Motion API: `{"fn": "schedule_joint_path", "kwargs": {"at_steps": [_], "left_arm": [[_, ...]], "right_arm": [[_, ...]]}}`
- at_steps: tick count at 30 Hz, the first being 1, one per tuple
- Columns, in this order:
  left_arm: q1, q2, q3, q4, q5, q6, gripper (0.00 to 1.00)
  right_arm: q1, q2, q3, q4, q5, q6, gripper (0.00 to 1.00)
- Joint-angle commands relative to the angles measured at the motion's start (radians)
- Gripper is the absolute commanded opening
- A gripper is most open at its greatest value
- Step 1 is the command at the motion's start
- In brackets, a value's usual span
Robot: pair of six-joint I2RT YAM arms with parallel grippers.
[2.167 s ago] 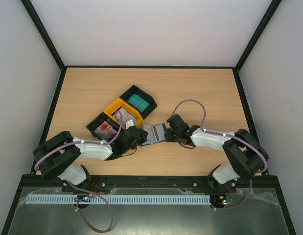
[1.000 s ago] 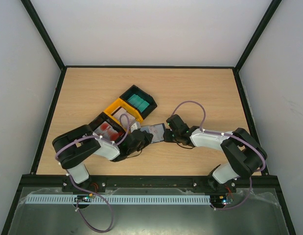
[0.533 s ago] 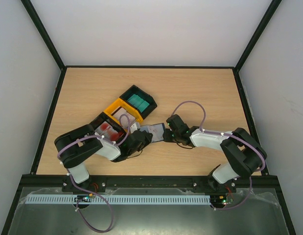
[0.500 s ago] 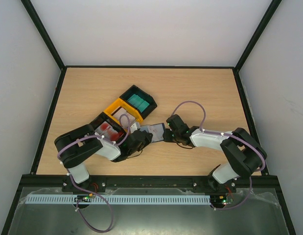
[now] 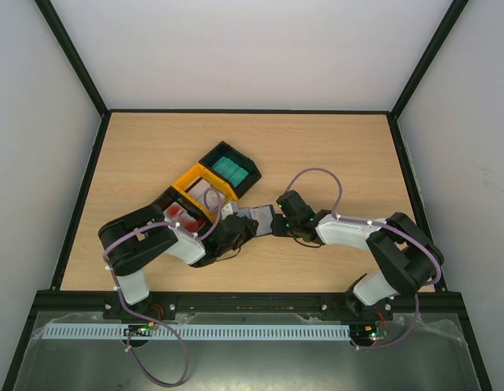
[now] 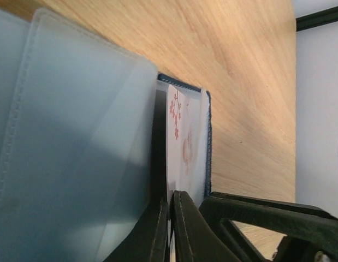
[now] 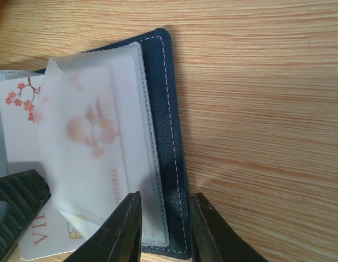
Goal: Put the credit cards into the card holder
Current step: Insert the credit card into the card holder.
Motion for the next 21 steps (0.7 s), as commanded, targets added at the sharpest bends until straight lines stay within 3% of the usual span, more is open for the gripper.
{"fn": "schedule_joint_path", "kwargs": {"at_steps": [1,11,21], "left_arm": [[-0.006,0.042,-0.006,-0.056,0.055,0.029,0.07],[-0.016,0.011,0.001,-0.151,0.053,0.093,0.13],[-0.017,0.052,0.094,-0.215,0.148,0.203,0.14]], "right_arm": [[0.006,0.029,-0.030,-0.033,-0.005,0.013,0.23],[0.006,0.027,-0.035,-0.028,0.014,0.021,0.24],[0.007,0.037,-0.034,-0.008,-0.024,0.018,0.22]]}}
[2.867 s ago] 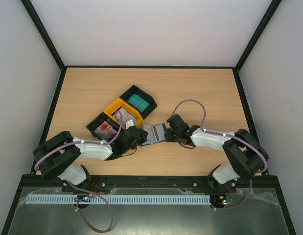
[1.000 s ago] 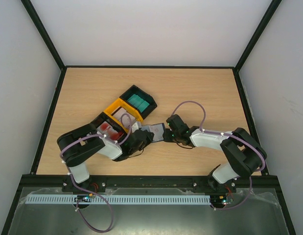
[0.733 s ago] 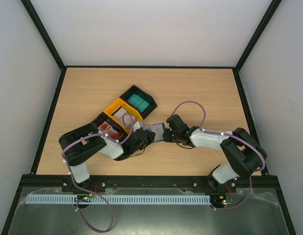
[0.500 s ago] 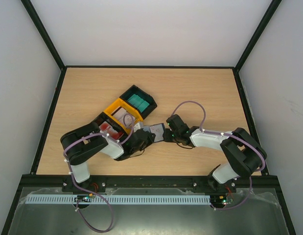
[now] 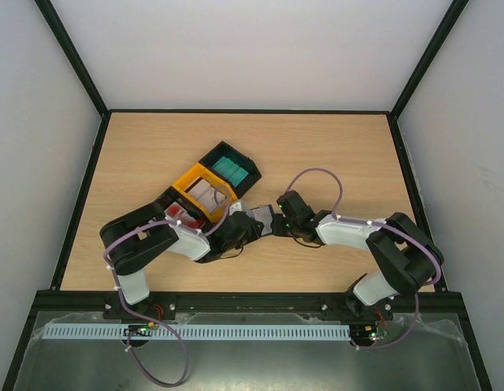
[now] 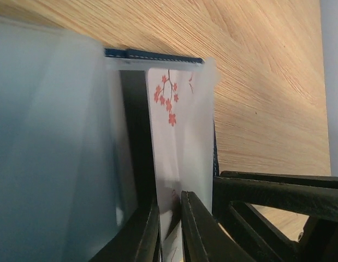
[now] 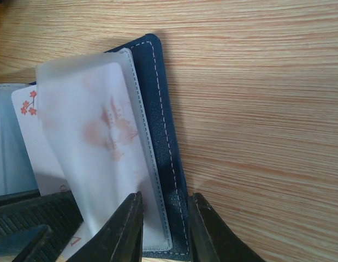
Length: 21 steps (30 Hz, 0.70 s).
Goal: Put the credit cards into the card holder
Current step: Insert the credit card into the card holder.
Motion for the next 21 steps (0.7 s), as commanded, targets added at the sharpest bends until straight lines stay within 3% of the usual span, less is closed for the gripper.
{"fn": "schedule_joint_path", "kwargs": {"at_steps": [1,6,21], "left_arm": [[-0.015,0.046,0.028,-0.081,0.094,0.068,0.14],[-0.015,0.025,0.017,-0.112,0.085,0.077,0.16],[-0.015,-0.187,0.039,-0.331,-0.018,0.132,0.55]], "right_arm": [[0.006,0.035,-0.029,-0.022,-0.027,0.006,0.22],[0.005,0.020,-0.024,-0.036,0.001,0.012,0.23],[0.007,0.012,-0.013,-0.058,0.029,0.016,0.23]]}}
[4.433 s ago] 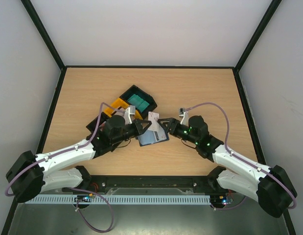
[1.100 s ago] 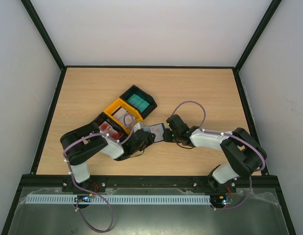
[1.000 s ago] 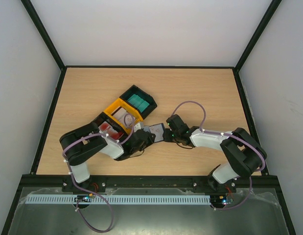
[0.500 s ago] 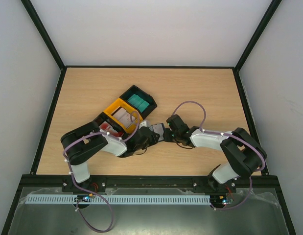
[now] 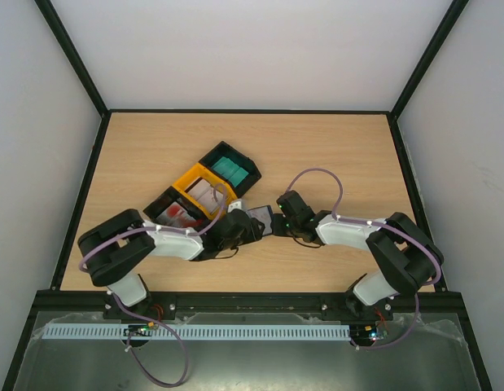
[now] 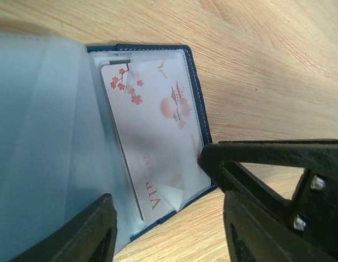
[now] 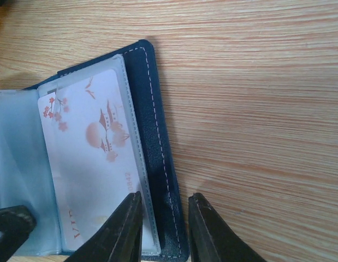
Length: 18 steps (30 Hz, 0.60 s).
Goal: Put the credit cards into the card holder
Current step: Insert the credit card into the card holder, then turn over the card slot in the card holder.
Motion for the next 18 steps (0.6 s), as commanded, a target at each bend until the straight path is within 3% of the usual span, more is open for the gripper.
{"fn": "schedule_joint_path", "kwargs": {"at_steps": [1,7,10,15,18], "left_arm": [[-0.005,-0.063,0.013,-0.103,-0.041,0.022,0.57],[0.000,-0.133,0.092,-0.278,-0.103,0.107,0.69],[0.027,-0.175,0.110,-0.364,-0.115,0.136,0.71],[0.113,-0.231,0.033,-0.366,-0.040,0.146,0.42],[0.146,-0.236,-0.027,-0.329,0.029,0.142,0.34]], "right_arm": [[0.005,0.010,-0.008,-0.066,0.023,0.007,0.23],[0.007,-0.054,0.041,-0.134,0.084,0.000,0.25],[0.007,-0.083,0.081,-0.203,0.154,-0.014,0.30],[0.071,-0.076,0.154,-0.264,0.277,-0.034,0.39],[0.111,-0.048,0.193,-0.274,0.303,-0.034,0.44]]}}
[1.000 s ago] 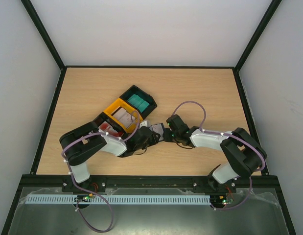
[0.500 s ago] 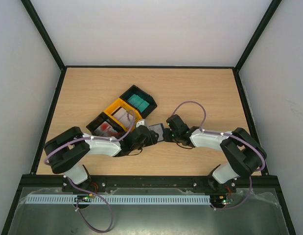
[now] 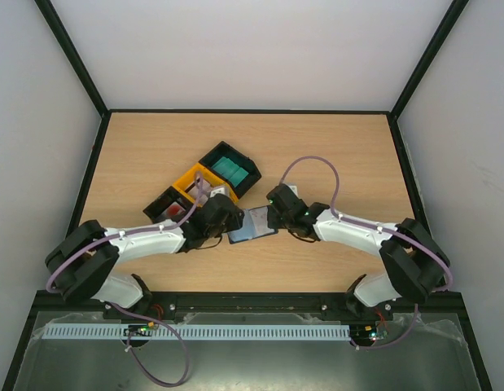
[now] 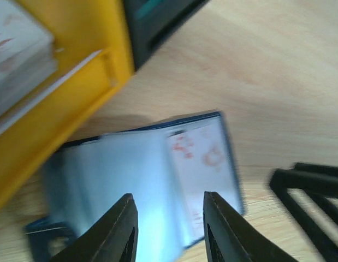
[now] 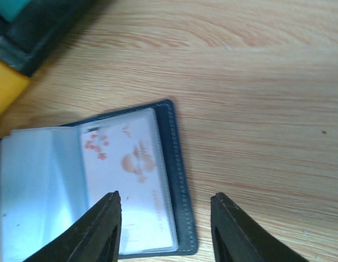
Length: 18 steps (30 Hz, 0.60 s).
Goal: Put the credit cards into the card holder
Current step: Turn over the card slot in the card holder.
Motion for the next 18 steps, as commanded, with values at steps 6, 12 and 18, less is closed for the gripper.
{"fn": "schedule_joint_path", "kwargs": {"at_steps": [6,12,18], "left_arm": [[0.066,0.000,-0.128,0.077,0.164,0.046,0.40],[0.078,-0.007,-0.138,0.114,0.170,0.067,0.21],[0.078,0.013,-0.123,0.144,0.184,0.083,0.32]], "right_arm": [[0.088,0.096,0.108,-0.044,0.072,-0.025,0.46],[0.091,0.116,0.104,-0.021,0.058,-0.010,0.46],[0.091,0.115,0.092,-0.009,0.053,0.003,0.45]]}}
